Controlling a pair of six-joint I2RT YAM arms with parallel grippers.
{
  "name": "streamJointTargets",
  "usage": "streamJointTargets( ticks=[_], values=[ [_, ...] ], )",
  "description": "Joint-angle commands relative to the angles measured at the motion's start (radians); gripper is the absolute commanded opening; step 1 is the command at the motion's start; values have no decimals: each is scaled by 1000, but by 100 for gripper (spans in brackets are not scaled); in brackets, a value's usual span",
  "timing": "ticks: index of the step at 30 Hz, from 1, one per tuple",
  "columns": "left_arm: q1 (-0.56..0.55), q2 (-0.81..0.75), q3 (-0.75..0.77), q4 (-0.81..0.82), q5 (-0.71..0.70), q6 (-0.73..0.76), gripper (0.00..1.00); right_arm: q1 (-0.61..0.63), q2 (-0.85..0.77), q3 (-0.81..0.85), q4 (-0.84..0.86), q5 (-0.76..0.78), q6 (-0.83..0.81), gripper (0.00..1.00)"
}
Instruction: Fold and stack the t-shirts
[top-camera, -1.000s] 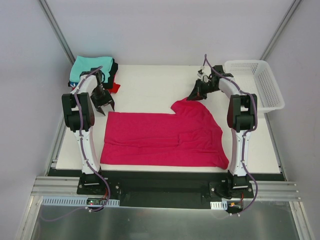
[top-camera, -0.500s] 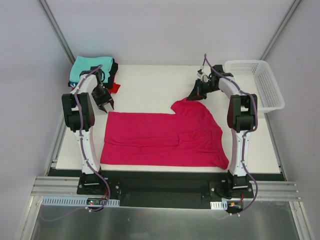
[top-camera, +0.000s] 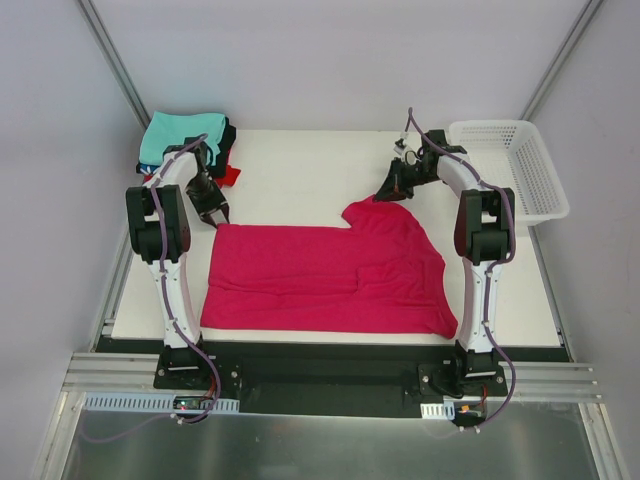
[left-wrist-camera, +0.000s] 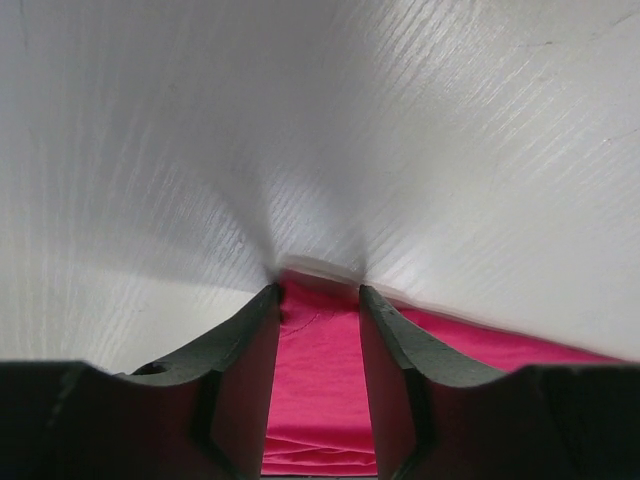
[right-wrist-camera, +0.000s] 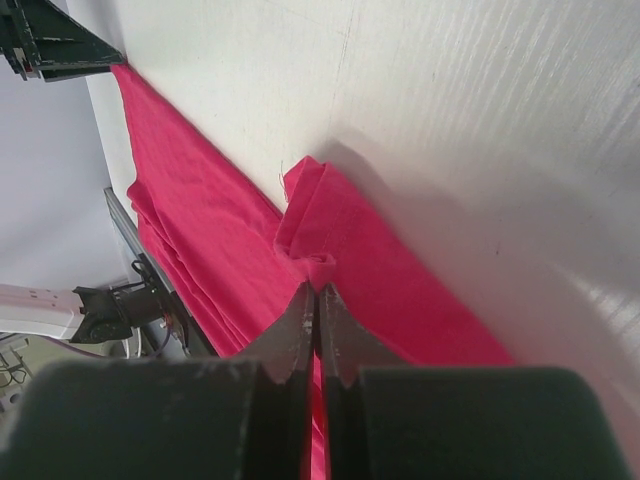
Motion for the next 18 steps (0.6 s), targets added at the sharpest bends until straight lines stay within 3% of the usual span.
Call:
streamJointTargets(
  ticks=[1, 7, 18],
  values=[
    [-7, 12, -33, -3, -1, -16, 35, 5, -86, 12, -21, -14, -21, 1],
    [-11, -3, -62, 13, -1, -16, 21, 6, -97, 7, -19, 2, -21, 1],
    [-12, -47, -53, 13, -1, 0, 11, 5, -112, 53, -54, 38, -9, 1]
  ],
)
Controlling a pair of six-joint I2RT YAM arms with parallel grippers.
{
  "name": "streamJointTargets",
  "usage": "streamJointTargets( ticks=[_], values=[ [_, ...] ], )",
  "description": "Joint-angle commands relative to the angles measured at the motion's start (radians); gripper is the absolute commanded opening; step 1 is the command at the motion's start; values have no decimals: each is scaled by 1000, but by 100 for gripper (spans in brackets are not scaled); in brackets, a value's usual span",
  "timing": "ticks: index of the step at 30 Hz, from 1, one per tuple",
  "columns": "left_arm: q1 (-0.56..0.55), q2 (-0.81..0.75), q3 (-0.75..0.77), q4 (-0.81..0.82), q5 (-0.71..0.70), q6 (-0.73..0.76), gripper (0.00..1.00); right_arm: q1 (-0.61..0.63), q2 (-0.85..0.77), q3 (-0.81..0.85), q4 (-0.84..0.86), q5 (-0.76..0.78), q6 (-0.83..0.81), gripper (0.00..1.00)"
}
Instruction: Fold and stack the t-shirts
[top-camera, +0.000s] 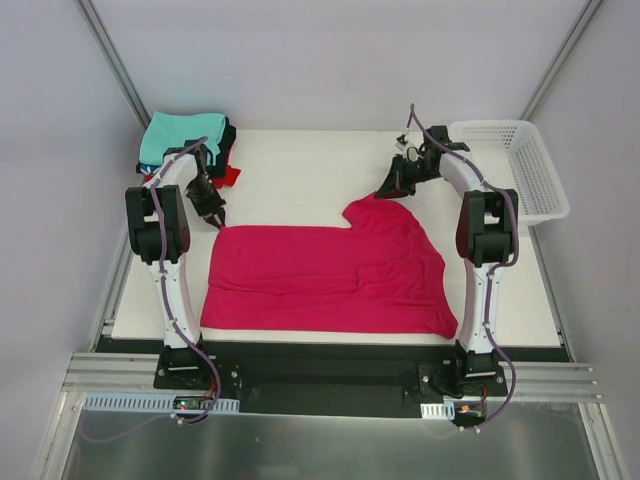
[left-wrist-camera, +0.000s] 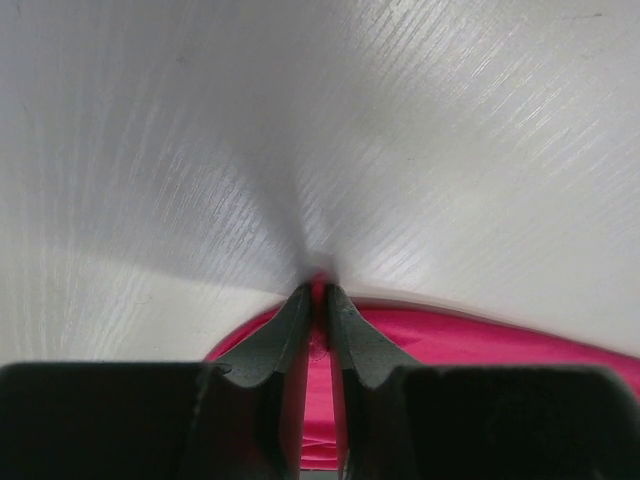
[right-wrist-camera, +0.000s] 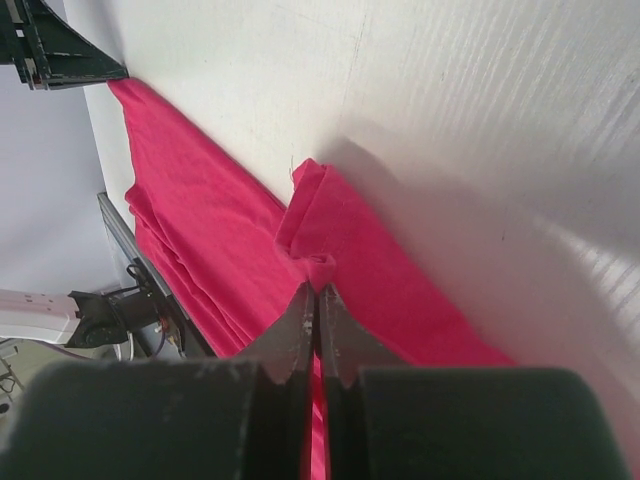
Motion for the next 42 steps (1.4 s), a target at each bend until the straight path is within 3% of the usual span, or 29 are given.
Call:
streamJointTargets(
  ticks=[1, 12, 21, 31, 35, 42],
  values=[
    [-10, -42, -10, 6, -6, 6, 11, 6, -79, 72, -43, 17, -2, 1],
    [-10, 27, 202, -86, 0, 15, 8, -5, 45, 359, -155, 18, 28, 1],
    [-24, 102, 337, -132, 7, 15, 8, -34, 77, 419, -122, -6, 62, 1],
    [-21, 125, 347, -140, -41, 38, 8, -75, 102, 444, -112, -8, 54, 1],
    [-18, 123, 343, -145, -67, 41, 0, -83, 112, 462, -109, -8, 58, 1],
    [21, 106, 323, -143, -87, 35, 0, -100, 112, 474, -100, -18, 67, 1]
  ],
)
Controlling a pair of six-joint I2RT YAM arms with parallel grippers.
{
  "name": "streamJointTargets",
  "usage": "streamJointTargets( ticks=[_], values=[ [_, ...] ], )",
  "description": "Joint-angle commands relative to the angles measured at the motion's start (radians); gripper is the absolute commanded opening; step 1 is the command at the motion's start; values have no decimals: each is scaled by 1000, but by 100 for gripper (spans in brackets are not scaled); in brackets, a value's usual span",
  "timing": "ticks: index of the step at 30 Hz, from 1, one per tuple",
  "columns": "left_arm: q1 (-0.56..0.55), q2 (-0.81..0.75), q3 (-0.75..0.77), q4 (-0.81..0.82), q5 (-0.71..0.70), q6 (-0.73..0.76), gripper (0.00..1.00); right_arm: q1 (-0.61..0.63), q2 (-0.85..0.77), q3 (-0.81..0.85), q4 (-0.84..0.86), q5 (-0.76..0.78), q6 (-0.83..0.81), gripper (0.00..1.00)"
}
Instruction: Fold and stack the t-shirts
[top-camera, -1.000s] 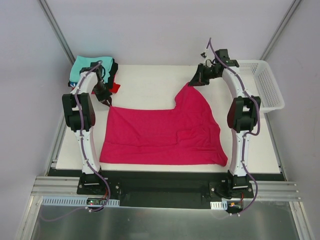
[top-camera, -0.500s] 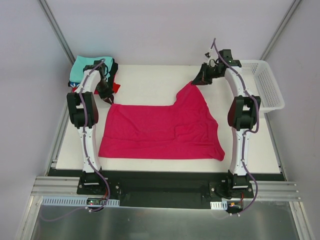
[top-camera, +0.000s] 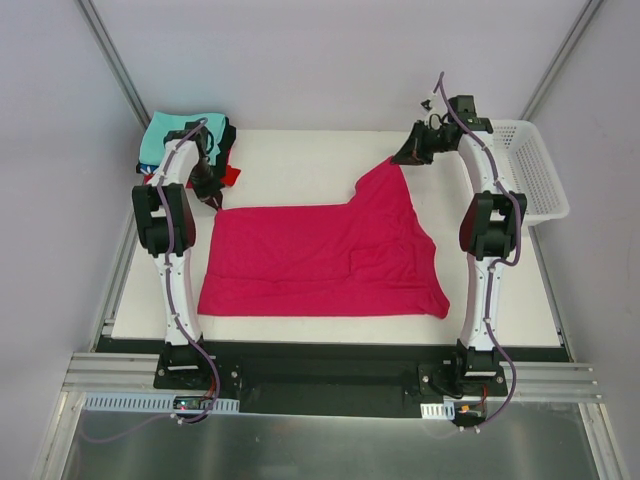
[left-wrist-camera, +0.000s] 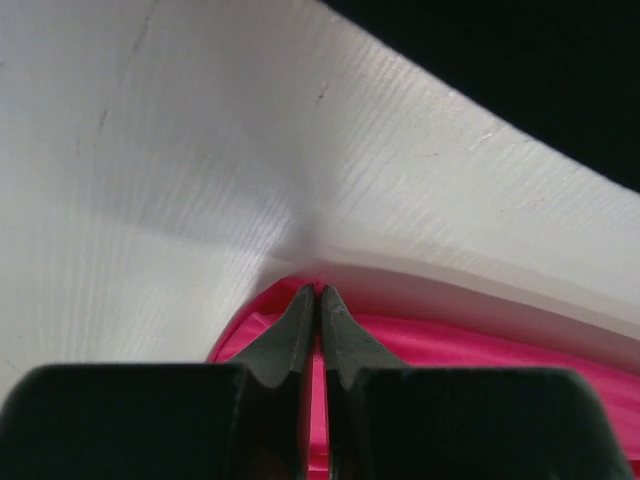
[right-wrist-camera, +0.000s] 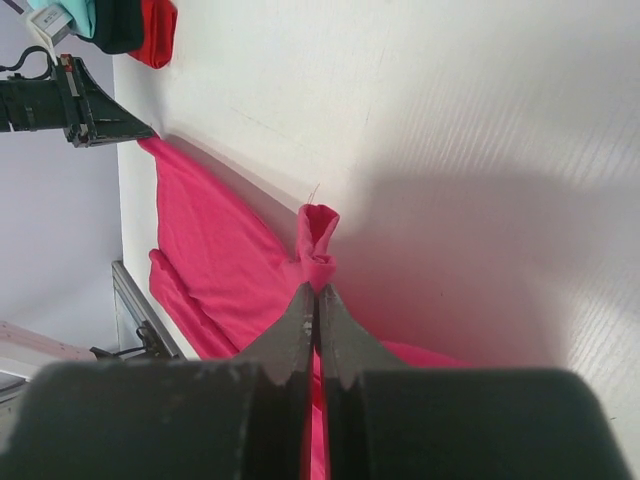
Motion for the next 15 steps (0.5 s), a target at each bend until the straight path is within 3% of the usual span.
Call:
streamJointTargets(
  ticks=[1, 15],
  values=[
    [29, -24, 17, -33, -37, 6, 0, -12, -2, 52, 20, -36, 19, 1],
    [29, 2, 132, -31, 8, 10, 0, -14, -10, 69, 80, -56, 56, 1]
  ],
)
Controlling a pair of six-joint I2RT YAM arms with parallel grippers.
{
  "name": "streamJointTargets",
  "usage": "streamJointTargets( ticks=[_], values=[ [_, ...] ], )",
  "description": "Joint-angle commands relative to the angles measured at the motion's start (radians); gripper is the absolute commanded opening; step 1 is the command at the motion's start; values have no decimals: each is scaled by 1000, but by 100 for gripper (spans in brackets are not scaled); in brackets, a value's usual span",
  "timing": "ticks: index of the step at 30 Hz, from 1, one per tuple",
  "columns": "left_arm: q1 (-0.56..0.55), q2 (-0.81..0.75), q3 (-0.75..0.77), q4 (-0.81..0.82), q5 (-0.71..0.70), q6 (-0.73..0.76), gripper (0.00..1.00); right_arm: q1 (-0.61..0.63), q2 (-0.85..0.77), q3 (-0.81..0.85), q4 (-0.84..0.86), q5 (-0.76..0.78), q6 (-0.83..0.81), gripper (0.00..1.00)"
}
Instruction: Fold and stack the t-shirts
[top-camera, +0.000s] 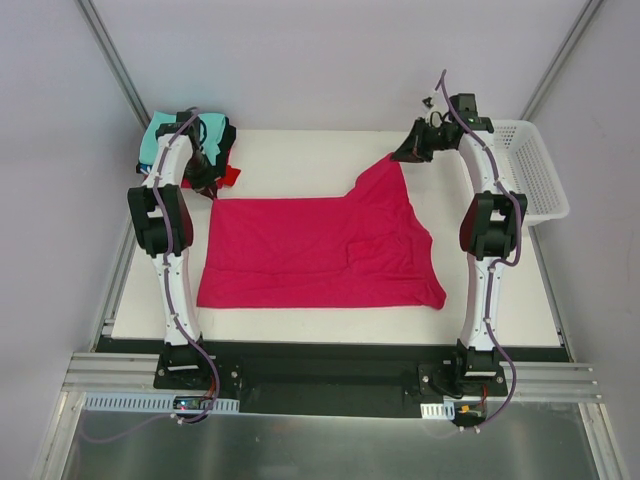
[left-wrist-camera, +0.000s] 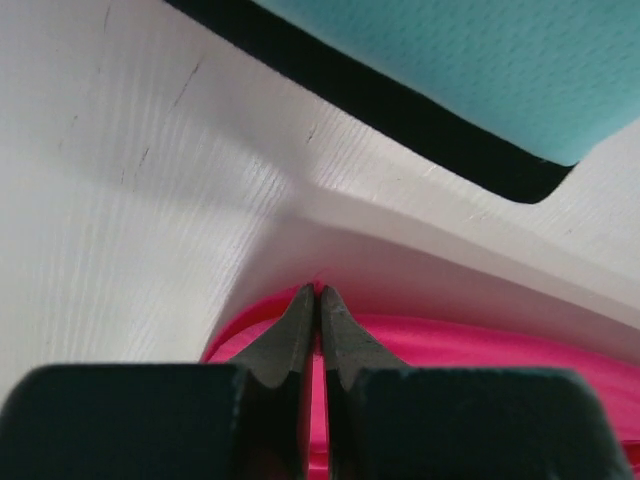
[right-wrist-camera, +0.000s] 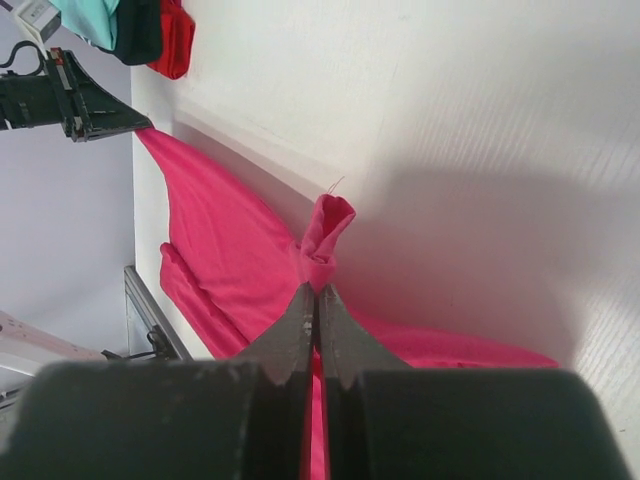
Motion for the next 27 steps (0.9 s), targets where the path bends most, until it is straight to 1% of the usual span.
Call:
streamJointTargets(
  ticks=[1, 16, 21, 23, 27],
  values=[
    [0, 2, 46, -29, 9, 10, 0, -9, -10, 60, 78, -50, 58, 1],
    [3, -31, 43, -29, 15, 16, 0, -9, -81, 22, 127, -94, 89, 1],
    [-2, -69, -1, -30, 19, 20, 0, 3, -133, -42, 124, -104, 74, 1],
    [0, -81, -29, -30, 12, 21, 0, 9, -151, -85, 121, -96, 65, 1],
    [1, -120, -70, -30, -5, 30, 0, 9, -183, -116, 96, -75, 46, 1]
  ],
)
